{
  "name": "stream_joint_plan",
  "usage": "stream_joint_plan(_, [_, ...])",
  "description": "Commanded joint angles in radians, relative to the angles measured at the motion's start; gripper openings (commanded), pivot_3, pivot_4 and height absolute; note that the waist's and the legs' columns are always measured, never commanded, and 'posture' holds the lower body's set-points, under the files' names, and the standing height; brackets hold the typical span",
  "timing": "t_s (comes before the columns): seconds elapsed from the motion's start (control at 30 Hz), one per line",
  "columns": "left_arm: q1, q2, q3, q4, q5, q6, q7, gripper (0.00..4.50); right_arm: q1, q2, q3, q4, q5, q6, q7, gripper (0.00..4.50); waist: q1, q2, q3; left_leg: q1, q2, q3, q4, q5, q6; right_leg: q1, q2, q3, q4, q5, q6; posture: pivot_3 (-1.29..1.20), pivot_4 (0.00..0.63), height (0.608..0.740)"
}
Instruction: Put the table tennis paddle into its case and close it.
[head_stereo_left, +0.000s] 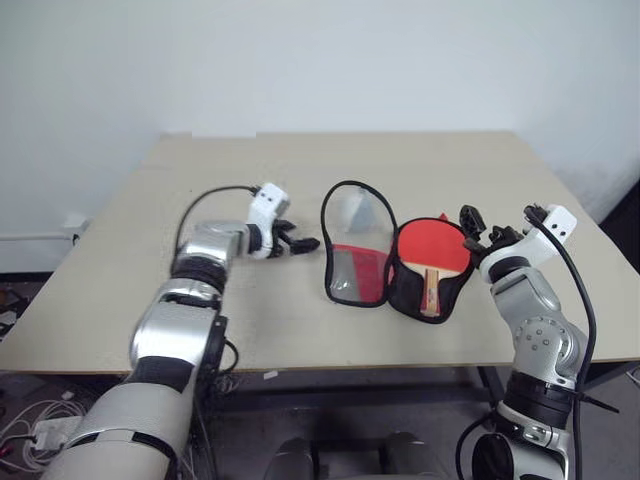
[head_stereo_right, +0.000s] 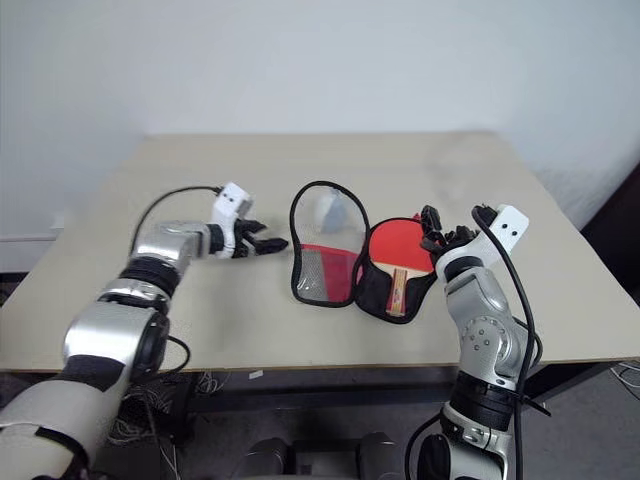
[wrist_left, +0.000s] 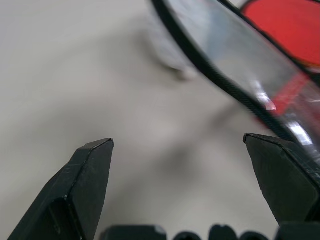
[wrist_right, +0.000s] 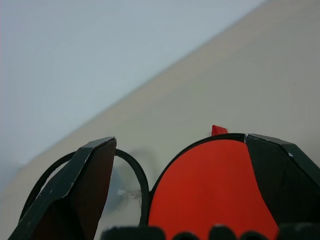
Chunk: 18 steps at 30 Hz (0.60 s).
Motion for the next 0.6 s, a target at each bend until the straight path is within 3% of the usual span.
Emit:
stream_joint_plan(0.03, [-0.057, -0.06, 0.051, -0.002, -0.034, 0.015, -0.04, 4.5, -0.028, -0.016, -0.011, -0.026, 0.015, -0.035, -0.013, 4.46, 0.0, 0.0, 0.0, 0.0, 0.0, 0.0, 0.0, 0.0, 0.0, 0.0, 0.0, 0.0, 0.0, 0.0, 0.0, 0.0, 0.0, 0.74])
stream_joint_plan(0.23, [-0.091, -0.163, 0.134, -0.031, -0.116, 0.161, -0.15, 4.5, -0.017, -0.015, -0.044, -0.043, 0.041, -0.061, -0.034, 4.46, -0.001, 0.0, 0.0, 0.0, 0.0, 0.0, 0.0, 0.0, 0.0, 0.0, 0.0, 0.0, 0.0, 0.0, 0.0, 0.0, 0.0, 0.74])
stream_joint_plan(0.37, [-0.064, -0.226, 0.119, -0.111, -0.136, 0.271, -0.24, 4.5, -0.016, 0.0, -0.071, -0.055, 0.057, -0.117, -0.059, 4.46, -0.004, 0.0, 0.0, 0.0, 0.0, 0.0, 0.0, 0.0, 0.0, 0.001, 0.0, 0.0, 0.0, 0.0, 0.0, 0.0, 0.0, 0.74])
stream_joint_plan(0.6, [-0.016, -0.296, 0.14, -0.16, -0.146, 0.37, -0.125, 4.5, 0.002, 0.006, -0.082, -0.033, 0.053, -0.179, -0.097, 4.46, -0.004, 0.001, 0.0, 0.002, 0.0, 0.0, -0.001, 0.0, 0.001, 0.0, 0.0, 0.001, 0.0, 0.0, 0.0, 0.0, 0.0, 0.74])
